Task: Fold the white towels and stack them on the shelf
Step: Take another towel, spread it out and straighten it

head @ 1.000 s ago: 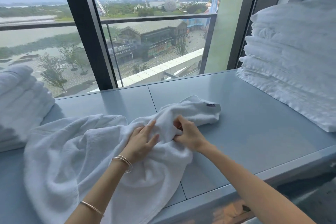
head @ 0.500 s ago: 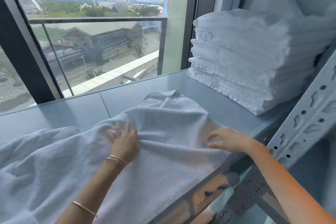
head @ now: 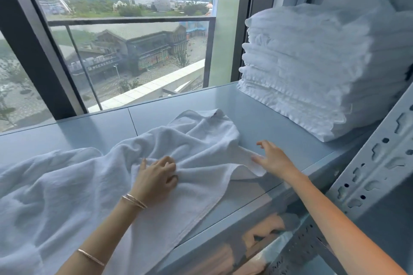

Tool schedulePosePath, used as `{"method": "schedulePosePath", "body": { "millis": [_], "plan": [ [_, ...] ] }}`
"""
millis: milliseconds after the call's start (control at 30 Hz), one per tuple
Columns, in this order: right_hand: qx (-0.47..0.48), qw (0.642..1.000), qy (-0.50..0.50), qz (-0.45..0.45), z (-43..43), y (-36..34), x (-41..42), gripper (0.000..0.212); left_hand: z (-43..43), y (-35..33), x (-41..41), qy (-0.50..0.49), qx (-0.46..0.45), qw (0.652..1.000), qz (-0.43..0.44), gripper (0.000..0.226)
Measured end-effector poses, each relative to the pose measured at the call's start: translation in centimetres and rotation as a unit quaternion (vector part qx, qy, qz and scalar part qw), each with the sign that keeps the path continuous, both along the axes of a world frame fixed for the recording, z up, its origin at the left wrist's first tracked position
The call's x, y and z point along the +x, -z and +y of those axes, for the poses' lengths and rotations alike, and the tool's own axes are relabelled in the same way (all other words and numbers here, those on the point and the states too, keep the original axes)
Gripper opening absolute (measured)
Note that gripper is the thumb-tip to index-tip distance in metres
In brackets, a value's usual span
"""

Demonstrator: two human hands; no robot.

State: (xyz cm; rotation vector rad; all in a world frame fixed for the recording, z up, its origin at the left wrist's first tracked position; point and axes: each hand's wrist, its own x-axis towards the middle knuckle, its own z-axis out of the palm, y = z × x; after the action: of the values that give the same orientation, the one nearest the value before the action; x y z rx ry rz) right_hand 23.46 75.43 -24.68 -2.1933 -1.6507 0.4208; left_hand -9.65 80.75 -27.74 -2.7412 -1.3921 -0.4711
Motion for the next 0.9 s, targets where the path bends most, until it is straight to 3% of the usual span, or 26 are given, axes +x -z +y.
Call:
{"method": "schedulePosePath", "body": {
  "millis": [67,133,200,300,333,400,467,567,700,767,900],
  "plan": [
    [-0.044,0.998,-0.036,0.002,0.7,0.4,-1.6,0.059,-0.1,-0.3,-0.6,0.002,-0.035,0.999,0.006,0.034],
    [-0.012,0.998,-0.062,0.017,1.2,0.9,-3.2,0.048,-0.6,-0.5,-0.8,-0.002,-0.066,0.998,0.017,0.05],
    [0.031,0.994,-0.06,0.085,1.5,0.3,-3.8,0.037,-1.1,-0.5,-0.9,-0.008,-0.089,0.996,0.032,0.063],
    [0.095,0.985,-0.001,0.142,1.3,-1.9,-1.7,0.032,-1.3,-0.2,-0.6,-0.005,-0.112,0.993,0.035,0.062],
    [0.115,0.987,0.029,0.11,0.9,-2.7,-0.8,0.032,-1.2,0.0,-0.2,0.001,-0.121,0.992,0.033,0.06],
    [0.166,0.981,0.092,-0.039,-0.4,-3.9,1.2,0.034,-1.0,0.3,1.4,0.016,-0.138,0.99,0.027,0.061],
    [0.218,0.945,0.152,-0.189,-1.5,-4.5,2.5,0.043,-1.2,0.1,3.3,0.032,-0.141,0.989,0.03,0.066],
    [0.215,0.934,0.174,-0.226,-2.6,-4.6,3.0,0.05,-1.8,-0.4,6.2,0.057,-0.157,0.984,0.055,0.07],
    [0.128,0.985,-0.065,-0.095,-1.8,-2.0,-0.8,0.036,-2.8,-0.8,8.6,0.095,-0.183,0.975,0.086,0.054],
    [0.083,0.979,-0.181,-0.033,-0.1,-0.5,-3.8,0.052,-3.3,-0.8,8.4,0.118,-0.171,0.975,0.081,0.052],
    [-0.019,0.969,-0.234,-0.079,3.4,2.2,-7.0,0.047,-3.2,-0.8,3.6,0.047,-0.093,0.994,-0.017,0.049]
  ]
}}
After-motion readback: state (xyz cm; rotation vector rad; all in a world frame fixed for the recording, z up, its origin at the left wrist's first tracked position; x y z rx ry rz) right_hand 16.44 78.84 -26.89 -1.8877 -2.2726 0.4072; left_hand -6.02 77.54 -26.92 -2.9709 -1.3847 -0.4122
